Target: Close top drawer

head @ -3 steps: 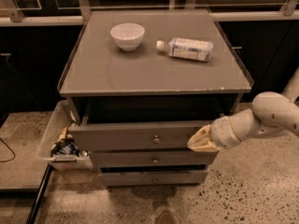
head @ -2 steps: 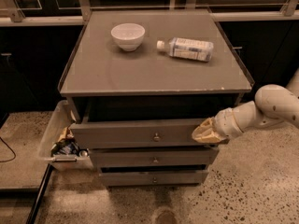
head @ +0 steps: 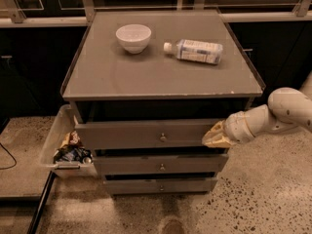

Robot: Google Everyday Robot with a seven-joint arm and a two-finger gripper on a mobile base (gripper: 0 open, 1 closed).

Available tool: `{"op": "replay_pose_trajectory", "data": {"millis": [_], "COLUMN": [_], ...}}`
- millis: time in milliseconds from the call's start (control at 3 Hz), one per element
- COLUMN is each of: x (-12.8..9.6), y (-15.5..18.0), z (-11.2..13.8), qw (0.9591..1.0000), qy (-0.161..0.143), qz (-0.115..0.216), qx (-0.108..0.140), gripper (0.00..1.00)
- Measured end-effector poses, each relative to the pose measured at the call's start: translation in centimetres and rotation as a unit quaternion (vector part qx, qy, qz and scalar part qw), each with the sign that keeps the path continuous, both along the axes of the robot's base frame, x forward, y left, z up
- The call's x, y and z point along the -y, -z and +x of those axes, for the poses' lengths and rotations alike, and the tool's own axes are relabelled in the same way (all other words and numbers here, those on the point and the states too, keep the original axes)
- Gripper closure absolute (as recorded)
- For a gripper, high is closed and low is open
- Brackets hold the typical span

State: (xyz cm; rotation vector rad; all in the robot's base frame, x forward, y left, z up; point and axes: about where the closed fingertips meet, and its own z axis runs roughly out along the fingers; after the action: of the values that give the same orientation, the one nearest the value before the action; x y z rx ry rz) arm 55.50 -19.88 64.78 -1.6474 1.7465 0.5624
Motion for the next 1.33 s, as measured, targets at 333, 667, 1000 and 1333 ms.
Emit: {"op": "replay_pose_trajectory", "data": {"millis": [333,667,1000,1333], "x": [-0.3,-0.4,-0.4,-0.1], "y": [-0.5,-0.5,-0.5,-1.1], "z": [-2.0,-2.1,-2.1,-3.9], "qw": [0.9997,0.9997,0.9997,0.9997], "qy": [-0.022,-0.023,-0.023,-0.024], "qz": [0.0,0.001,0.001,0.0], "qx": [-0.009,-0.01,-0.01,0.003], "gripper": [0.15,0.0,0.0,0.0]}}
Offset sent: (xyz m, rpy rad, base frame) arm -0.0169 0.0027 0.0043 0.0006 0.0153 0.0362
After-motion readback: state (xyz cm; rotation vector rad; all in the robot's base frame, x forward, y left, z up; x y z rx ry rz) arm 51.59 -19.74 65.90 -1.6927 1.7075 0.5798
